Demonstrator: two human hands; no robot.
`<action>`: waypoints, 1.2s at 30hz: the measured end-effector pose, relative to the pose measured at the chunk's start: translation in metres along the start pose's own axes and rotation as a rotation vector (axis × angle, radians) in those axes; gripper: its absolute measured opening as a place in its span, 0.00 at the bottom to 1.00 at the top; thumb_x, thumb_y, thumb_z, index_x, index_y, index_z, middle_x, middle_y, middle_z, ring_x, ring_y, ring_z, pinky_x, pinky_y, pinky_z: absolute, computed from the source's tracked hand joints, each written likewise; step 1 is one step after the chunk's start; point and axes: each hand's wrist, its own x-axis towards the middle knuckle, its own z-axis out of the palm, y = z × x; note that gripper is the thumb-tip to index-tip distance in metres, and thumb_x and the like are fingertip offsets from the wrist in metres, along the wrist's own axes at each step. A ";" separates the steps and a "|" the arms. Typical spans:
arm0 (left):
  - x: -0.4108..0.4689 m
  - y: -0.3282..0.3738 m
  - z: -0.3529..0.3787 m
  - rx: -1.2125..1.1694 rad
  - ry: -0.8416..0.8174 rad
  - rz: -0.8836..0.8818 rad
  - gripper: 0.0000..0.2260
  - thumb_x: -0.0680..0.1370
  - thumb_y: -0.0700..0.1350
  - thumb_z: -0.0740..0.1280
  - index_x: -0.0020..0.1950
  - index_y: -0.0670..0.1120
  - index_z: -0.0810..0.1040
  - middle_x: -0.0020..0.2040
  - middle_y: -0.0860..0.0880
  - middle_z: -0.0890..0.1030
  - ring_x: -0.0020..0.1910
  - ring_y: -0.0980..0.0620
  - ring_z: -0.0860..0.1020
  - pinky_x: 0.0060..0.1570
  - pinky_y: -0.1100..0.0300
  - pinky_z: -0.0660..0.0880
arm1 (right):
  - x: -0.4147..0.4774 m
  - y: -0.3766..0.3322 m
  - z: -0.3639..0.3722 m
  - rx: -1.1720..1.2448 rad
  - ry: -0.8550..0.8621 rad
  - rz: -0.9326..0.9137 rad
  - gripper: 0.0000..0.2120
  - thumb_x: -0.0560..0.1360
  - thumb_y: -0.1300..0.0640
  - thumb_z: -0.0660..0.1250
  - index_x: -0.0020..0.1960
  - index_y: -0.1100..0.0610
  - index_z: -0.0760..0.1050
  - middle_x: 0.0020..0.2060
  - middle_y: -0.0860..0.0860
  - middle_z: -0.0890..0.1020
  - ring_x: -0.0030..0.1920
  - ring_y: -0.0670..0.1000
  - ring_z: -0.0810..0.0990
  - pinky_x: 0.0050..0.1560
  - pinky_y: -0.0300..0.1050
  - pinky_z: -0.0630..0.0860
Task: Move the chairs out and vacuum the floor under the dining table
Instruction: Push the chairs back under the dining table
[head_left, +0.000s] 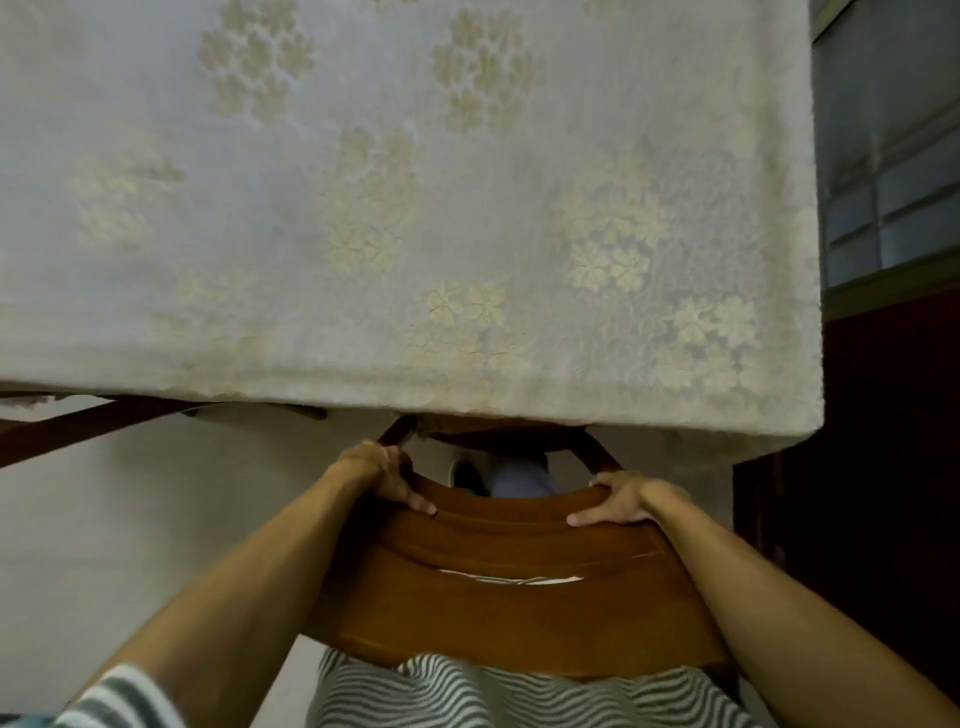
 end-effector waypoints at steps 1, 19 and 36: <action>0.000 0.000 -0.005 0.008 -0.003 0.002 0.45 0.65 0.71 0.72 0.77 0.55 0.63 0.75 0.44 0.63 0.72 0.41 0.67 0.69 0.47 0.68 | 0.001 -0.001 -0.004 0.000 -0.007 0.003 0.48 0.67 0.29 0.69 0.79 0.48 0.56 0.77 0.53 0.60 0.75 0.57 0.62 0.73 0.55 0.64; 0.001 0.014 -0.026 0.095 -0.009 0.023 0.42 0.70 0.71 0.66 0.78 0.55 0.60 0.77 0.45 0.61 0.76 0.42 0.61 0.73 0.46 0.63 | 0.004 -0.009 -0.031 -0.066 -0.004 0.044 0.50 0.69 0.29 0.66 0.80 0.54 0.52 0.78 0.55 0.58 0.76 0.58 0.61 0.74 0.54 0.63; -0.097 0.022 0.019 0.186 0.722 0.367 0.34 0.75 0.65 0.44 0.74 0.48 0.64 0.66 0.44 0.75 0.64 0.44 0.74 0.63 0.48 0.71 | -0.095 -0.013 0.016 -0.193 1.054 -0.314 0.17 0.78 0.49 0.61 0.64 0.54 0.74 0.56 0.53 0.78 0.56 0.54 0.77 0.51 0.50 0.76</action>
